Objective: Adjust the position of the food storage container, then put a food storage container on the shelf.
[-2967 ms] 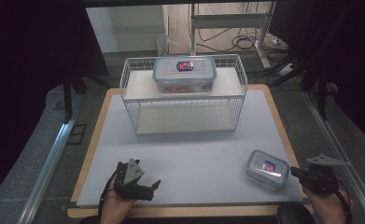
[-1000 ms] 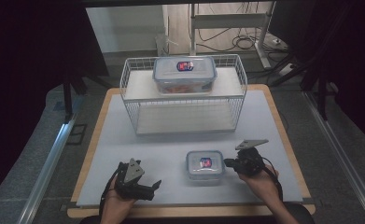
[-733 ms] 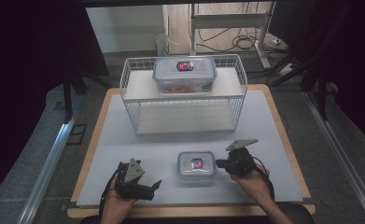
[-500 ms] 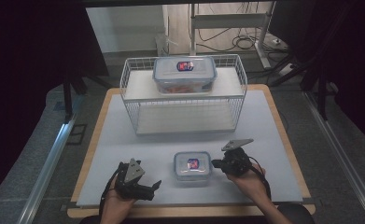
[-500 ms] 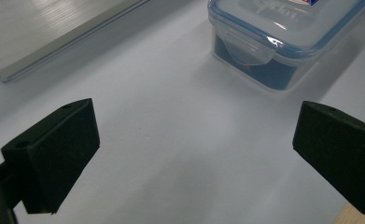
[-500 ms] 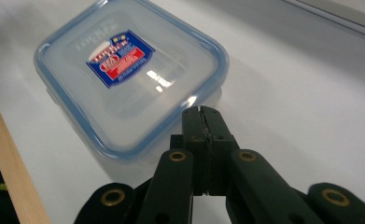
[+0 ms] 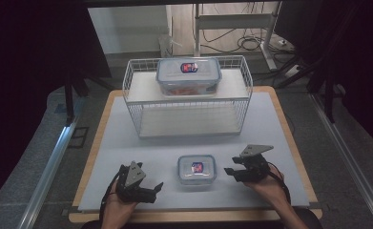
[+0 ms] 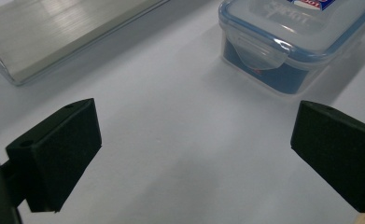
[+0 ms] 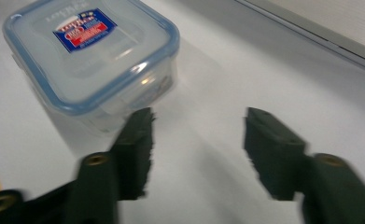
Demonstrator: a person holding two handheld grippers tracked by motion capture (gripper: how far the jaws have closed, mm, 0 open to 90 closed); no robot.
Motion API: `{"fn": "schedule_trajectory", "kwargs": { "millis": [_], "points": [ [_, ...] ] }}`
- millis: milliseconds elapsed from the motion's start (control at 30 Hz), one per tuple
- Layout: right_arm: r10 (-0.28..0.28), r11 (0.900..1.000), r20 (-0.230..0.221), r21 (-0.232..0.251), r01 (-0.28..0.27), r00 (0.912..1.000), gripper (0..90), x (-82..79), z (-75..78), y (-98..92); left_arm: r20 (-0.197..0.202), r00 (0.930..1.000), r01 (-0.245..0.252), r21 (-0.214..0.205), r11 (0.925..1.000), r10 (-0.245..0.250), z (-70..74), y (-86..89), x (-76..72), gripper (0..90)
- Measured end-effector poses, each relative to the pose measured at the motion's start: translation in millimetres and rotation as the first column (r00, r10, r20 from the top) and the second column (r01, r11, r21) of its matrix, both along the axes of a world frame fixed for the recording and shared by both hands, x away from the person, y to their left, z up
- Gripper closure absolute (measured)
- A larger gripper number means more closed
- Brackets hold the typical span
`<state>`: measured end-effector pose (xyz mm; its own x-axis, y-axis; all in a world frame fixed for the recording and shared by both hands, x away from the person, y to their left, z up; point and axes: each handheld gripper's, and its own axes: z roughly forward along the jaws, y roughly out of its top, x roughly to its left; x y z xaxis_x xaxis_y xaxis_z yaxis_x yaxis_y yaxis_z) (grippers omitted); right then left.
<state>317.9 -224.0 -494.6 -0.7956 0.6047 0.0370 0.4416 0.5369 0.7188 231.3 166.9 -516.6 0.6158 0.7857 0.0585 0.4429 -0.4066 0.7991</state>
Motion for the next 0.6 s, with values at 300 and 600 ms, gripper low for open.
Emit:
{"fn": "schedule_trajectory", "kwargs": {
  "millis": [300,600],
  "points": [
    [-0.015,0.9998,-0.007,0.012,0.015,0.9999,15.4,6.3,-11.8,-7.0,-0.023,0.9997,-0.006,0.003,1.0000,0.006,-5.1,2.8,4.4,0.9],
    [-0.035,0.9991,-0.011,0.022,0.035,0.9993,14.4,7.6,-12.5,-7.2,-0.065,0.9978,-0.017,-0.004,0.9998,0.017,-4.3,2.2,6.8,1.1]
  ]
}}
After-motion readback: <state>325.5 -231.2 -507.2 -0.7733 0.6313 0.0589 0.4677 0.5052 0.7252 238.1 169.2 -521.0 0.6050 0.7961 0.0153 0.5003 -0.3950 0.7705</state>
